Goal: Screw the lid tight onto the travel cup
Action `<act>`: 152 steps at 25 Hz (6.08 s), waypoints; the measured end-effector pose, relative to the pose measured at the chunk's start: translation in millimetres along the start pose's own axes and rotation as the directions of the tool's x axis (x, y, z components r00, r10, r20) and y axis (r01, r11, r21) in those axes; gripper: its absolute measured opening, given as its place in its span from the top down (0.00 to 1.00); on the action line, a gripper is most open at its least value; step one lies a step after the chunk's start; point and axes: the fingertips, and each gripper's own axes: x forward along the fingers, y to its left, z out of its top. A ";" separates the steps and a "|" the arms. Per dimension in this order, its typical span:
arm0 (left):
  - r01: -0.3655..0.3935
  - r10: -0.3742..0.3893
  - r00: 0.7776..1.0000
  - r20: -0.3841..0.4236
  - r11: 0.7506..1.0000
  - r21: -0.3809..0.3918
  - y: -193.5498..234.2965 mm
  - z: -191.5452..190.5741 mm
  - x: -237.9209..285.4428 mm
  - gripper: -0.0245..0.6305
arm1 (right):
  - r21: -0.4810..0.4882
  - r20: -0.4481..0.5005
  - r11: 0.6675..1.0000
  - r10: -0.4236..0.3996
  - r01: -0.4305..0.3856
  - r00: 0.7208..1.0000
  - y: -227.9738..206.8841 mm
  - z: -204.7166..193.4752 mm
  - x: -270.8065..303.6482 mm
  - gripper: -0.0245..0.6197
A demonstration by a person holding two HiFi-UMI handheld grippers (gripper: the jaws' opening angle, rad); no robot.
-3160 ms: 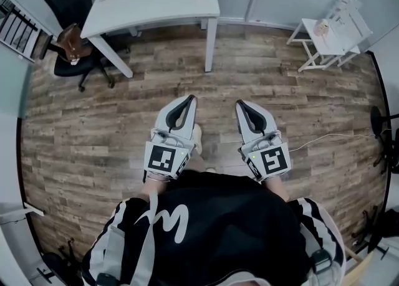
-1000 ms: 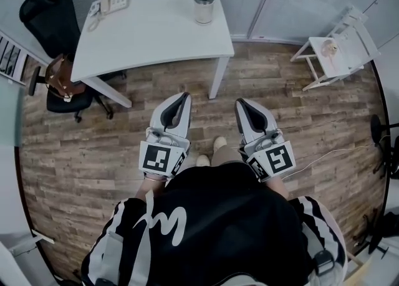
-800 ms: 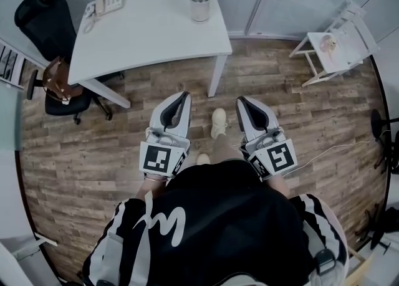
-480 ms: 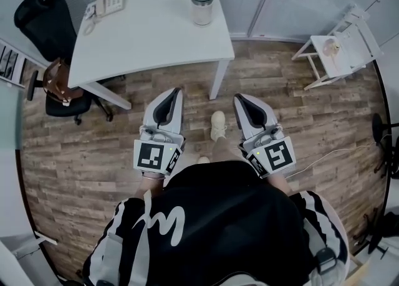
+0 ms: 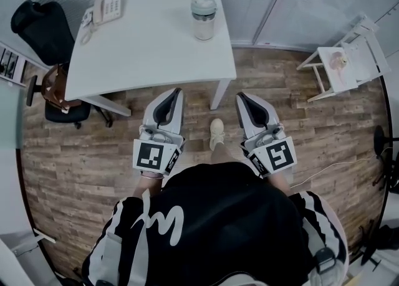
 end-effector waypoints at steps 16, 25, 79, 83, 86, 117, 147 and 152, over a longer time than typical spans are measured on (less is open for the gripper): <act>-0.079 0.079 0.997 -0.013 0.997 -0.006 64.7 -2.9 114.3 0.96 | 0.008 -0.038 0.998 0.060 -0.060 0.997 -99.5 -2.2 103.5 0.96; -0.129 0.129 0.991 -0.018 0.992 -0.008 89.4 -9.0 166.7 0.96 | -0.001 -0.069 0.992 0.124 -0.124 0.990 -150.2 -14.7 150.3 0.96; 0.185 -0.182 0.955 -0.235 0.983 -0.012 120.1 -124.4 290.8 0.35 | 0.216 -0.225 0.893 0.438 -0.394 0.870 -166.0 -69.2 328.4 0.26; 0.201 -0.200 0.945 -0.260 0.979 -0.022 114.9 -132.5 299.0 0.35 | 0.208 -0.255 0.889 0.452 -0.408 0.855 -163.9 -73.7 336.3 0.26; 0.214 -0.215 0.942 -0.258 0.976 -0.031 111.1 -135.3 304.3 0.35 | 0.209 -0.269 0.882 0.466 -0.422 0.842 -161.7 -74.6 340.4 0.26; 0.252 -0.237 0.929 -0.283 0.968 0.016 114.0 -147.4 294.9 0.44 | 0.050 -0.207 0.890 0.453 -0.454 0.867 -143.5 -78.4 325.0 0.28; 0.222 -0.204 0.934 -0.292 0.975 0.029 111.9 -147.2 297.5 0.44 | 0.000 -0.240 0.989 0.143 -0.147 0.960 -151.4 -91.9 322.0 0.30; 0.212 -0.194 0.936 -0.293 0.977 0.030 109.0 -145.7 299.6 0.44 | 0.060 -0.193 0.918 0.396 -0.393 0.898 -152.8 -78.5 311.3 0.27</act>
